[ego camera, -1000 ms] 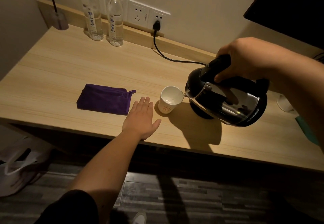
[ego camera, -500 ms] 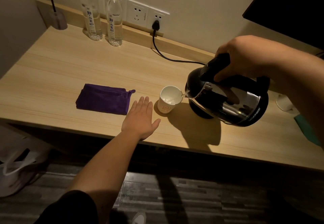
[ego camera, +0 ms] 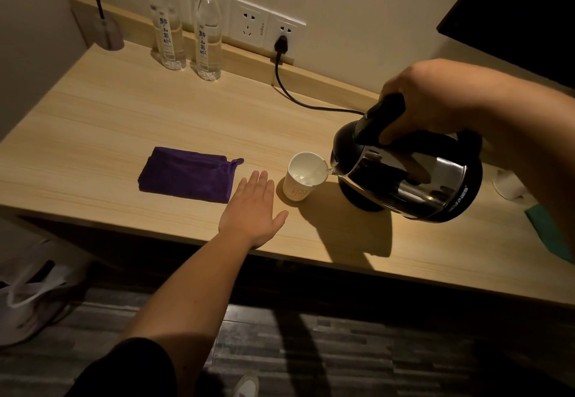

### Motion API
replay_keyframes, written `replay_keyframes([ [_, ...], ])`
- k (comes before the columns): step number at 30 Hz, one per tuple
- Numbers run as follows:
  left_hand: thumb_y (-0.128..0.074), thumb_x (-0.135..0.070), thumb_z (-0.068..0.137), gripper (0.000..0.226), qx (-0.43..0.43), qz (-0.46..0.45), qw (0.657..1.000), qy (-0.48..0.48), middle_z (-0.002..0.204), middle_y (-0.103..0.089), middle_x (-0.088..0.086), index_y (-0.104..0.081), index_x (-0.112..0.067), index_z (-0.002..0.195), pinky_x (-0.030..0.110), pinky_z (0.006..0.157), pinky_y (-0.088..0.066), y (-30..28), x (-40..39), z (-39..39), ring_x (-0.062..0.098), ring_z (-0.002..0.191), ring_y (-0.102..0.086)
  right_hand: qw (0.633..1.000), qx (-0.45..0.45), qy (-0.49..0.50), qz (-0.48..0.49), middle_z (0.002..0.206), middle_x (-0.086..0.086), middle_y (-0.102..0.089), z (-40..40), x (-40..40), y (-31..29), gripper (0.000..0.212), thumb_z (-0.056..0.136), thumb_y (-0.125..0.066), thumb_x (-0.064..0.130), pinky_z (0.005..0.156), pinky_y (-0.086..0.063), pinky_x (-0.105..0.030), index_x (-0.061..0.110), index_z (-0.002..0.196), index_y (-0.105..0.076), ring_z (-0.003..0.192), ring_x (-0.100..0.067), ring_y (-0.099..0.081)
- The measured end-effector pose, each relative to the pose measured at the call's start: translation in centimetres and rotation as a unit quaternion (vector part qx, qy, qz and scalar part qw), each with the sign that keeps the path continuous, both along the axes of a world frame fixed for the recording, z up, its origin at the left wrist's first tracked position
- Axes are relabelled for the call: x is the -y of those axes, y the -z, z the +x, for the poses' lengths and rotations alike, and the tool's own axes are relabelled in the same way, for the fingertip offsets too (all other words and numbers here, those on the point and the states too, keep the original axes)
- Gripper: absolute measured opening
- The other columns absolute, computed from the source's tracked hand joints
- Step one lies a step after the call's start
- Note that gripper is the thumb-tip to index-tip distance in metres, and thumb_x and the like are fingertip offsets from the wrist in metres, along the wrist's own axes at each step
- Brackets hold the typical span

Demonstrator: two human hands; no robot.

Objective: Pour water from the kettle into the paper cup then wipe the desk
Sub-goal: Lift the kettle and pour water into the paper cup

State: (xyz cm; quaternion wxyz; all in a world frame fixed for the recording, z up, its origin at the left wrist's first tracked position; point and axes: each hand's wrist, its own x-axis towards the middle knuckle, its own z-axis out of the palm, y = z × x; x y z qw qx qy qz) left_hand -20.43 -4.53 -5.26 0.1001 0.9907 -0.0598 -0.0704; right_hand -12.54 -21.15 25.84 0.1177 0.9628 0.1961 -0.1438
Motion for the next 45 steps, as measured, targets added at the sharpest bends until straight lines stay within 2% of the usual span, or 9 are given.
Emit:
replay_keyframes([
  [14,-0.014,-0.061,0.095,0.080,-0.002,-0.001,1.000,0.003,0.162,0.004,0.013,-0.002,-0.008,0.153,0.043,0.120,0.005,0.1,-0.1,0.0,0.026,0.148,0.010,1.000,0.010,0.013,0.008,0.087,-0.007,-0.063,0.0,-0.1,0.1,0.039,0.076,-0.076,0.033,0.068,-0.044,-0.034,0.015,0.109,-0.064,0.078,-0.025,-0.056],
  [16,-0.014,-0.061,0.095,0.080,-0.004,0.000,1.000,0.002,0.162,0.005,0.012,-0.001,-0.008,0.154,0.043,0.120,0.005,0.1,-0.1,0.0,0.026,0.148,0.010,0.999,0.026,0.025,0.028,0.082,-0.003,-0.060,-0.3,0.8,0.3,0.040,0.075,-0.076,0.033,0.063,-0.040,-0.032,0.015,0.109,-0.064,0.076,-0.023,-0.054],
  [20,-0.014,-0.061,0.095,0.080,-0.009,0.000,1.000,0.002,0.162,0.006,0.012,0.000,-0.008,0.153,0.043,0.120,0.004,0.0,-0.1,0.0,0.025,0.148,0.012,0.983,0.014,0.109,0.148,0.088,0.002,-0.058,-1.9,3.7,1.3,0.041,0.075,-0.076,0.027,0.071,-0.038,-0.032,0.018,0.112,-0.061,0.086,-0.019,-0.053],
  [23,-0.014,-0.061,0.095,0.080,-0.013,0.000,1.000,0.002,0.162,0.006,0.013,0.000,-0.008,0.153,0.043,0.120,0.005,-0.1,-0.1,0.0,0.025,0.148,0.012,0.955,-0.001,0.165,0.247,0.086,0.009,-0.059,-3.4,5.9,2.5,0.041,0.073,-0.078,0.024,0.066,-0.040,-0.030,0.023,0.111,-0.063,0.089,-0.018,-0.056],
  [28,-0.013,-0.060,0.095,0.079,-0.018,0.008,1.000,0.004,0.162,0.006,0.012,-0.002,-0.008,0.154,0.042,0.120,0.006,-0.3,-0.1,0.0,0.025,0.148,0.012,0.894,0.000,0.244,0.375,0.095,0.006,-0.063,-5.3,9.1,4.8,0.037,0.071,-0.079,0.021,0.078,-0.047,-0.035,0.031,0.103,-0.061,0.090,-0.016,-0.058],
  [31,-0.012,-0.061,0.094,0.080,-0.021,0.014,1.000,0.005,0.162,0.006,0.011,-0.003,-0.009,0.154,0.043,0.120,0.005,-0.1,-0.1,0.0,0.025,0.148,0.012,0.849,0.019,0.277,0.450,0.093,0.005,-0.064,-7.0,10.9,6.3,0.031,0.073,-0.078,0.021,0.072,-0.045,-0.031,0.037,0.092,-0.059,0.087,-0.013,-0.059],
  [36,-0.010,-0.063,0.093,0.081,-0.018,0.021,1.000,0.007,0.163,0.005,0.010,-0.005,-0.009,0.154,0.042,0.120,0.003,0.0,-0.1,0.2,0.024,0.149,0.010,0.765,0.119,0.346,0.530,0.094,0.002,-0.065,-10.2,14.1,9.8,0.033,0.075,-0.078,0.024,0.074,-0.047,-0.034,0.026,0.104,-0.063,0.087,-0.017,-0.061],
  [41,-0.014,-0.062,0.094,0.081,-0.009,0.022,1.000,0.008,0.163,-0.001,0.012,-0.009,-0.007,0.154,0.043,0.121,0.000,-0.2,0.0,0.2,0.025,0.149,0.006,0.664,0.216,0.427,0.574,0.096,0.006,-0.066,-12.4,17.3,12.4,0.031,0.077,-0.075,0.030,0.078,-0.051,-0.034,0.030,0.105,-0.063,0.090,-0.016,-0.063],
  [45,-0.018,-0.061,0.094,0.081,0.000,0.035,0.999,0.006,0.162,-0.007,0.014,-0.015,-0.005,0.152,0.044,0.121,-0.005,-0.4,0.1,0.2,0.027,0.149,0.001,0.600,0.276,0.459,0.593,0.094,0.007,-0.064,-12.7,18.7,14.0,0.035,0.078,-0.075,0.031,0.071,-0.047,-0.025,0.022,0.110,-0.063,0.088,-0.011,-0.061],
])
